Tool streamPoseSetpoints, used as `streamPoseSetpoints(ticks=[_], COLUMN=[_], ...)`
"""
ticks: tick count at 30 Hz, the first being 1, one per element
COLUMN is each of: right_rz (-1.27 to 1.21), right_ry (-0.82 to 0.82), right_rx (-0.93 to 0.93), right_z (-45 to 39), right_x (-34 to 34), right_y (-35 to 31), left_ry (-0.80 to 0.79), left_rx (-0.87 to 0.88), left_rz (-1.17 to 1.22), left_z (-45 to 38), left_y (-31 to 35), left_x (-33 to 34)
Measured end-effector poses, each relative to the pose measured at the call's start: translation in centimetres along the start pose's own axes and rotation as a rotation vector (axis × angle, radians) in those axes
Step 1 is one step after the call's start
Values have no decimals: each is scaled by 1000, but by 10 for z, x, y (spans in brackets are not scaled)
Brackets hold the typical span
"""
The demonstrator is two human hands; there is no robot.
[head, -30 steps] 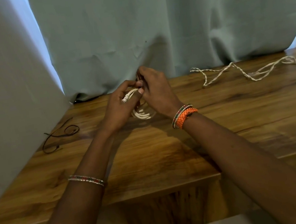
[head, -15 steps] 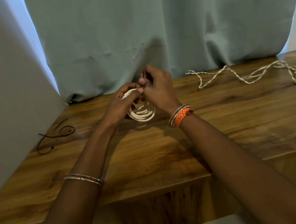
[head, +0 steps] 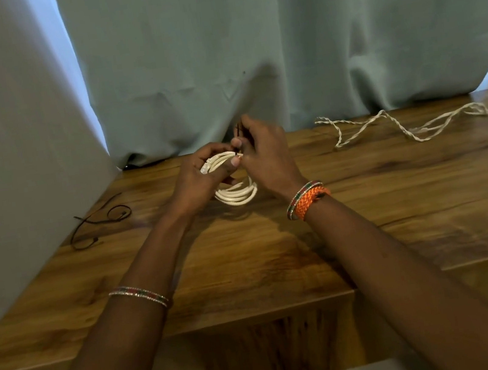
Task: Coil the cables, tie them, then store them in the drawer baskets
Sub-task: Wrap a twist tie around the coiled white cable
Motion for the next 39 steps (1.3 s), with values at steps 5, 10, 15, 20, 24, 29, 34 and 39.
streamPoseSetpoints(ticks=[5,10,15,20,24,29,34,39], right_rz=[-60,6,60,-83,-191,-149,-169,-391], right_ry=[97,157,213,234,171,155,70,-63], right_rx=[44,129,13,-66,-124,-215,-218,-36], right_z=[2,-2,-5,-2,-1,-1,0,-3], right_x=[-10,-12,-19,-19,-18,-19,-12,0], right_y=[-4,10,8,-9,-22,-34,-33,-16], left_ry=[42,54,-62,0,-139,-271,-313,-195], left_rx=[52,143,-119,-319,-415,-466,-412,-367], left_rz=[-25,-138,166,302,516,786,821,694], left_z=[2,7,13,5,11,12,6,1], left_y=[5,7,0,-9,-11,-9,-4,-5], left_x=[4,2,19,10,22,25,22,9])
Point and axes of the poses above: each hand's wrist, its own z-axis away from the middle knuckle, its own x-axis out of the palm, y = z × x, the point moved 8 cm from there along -z, towards the middle knuckle, and after that the axes turned 5 degrees about y, right-handed, at the moved point
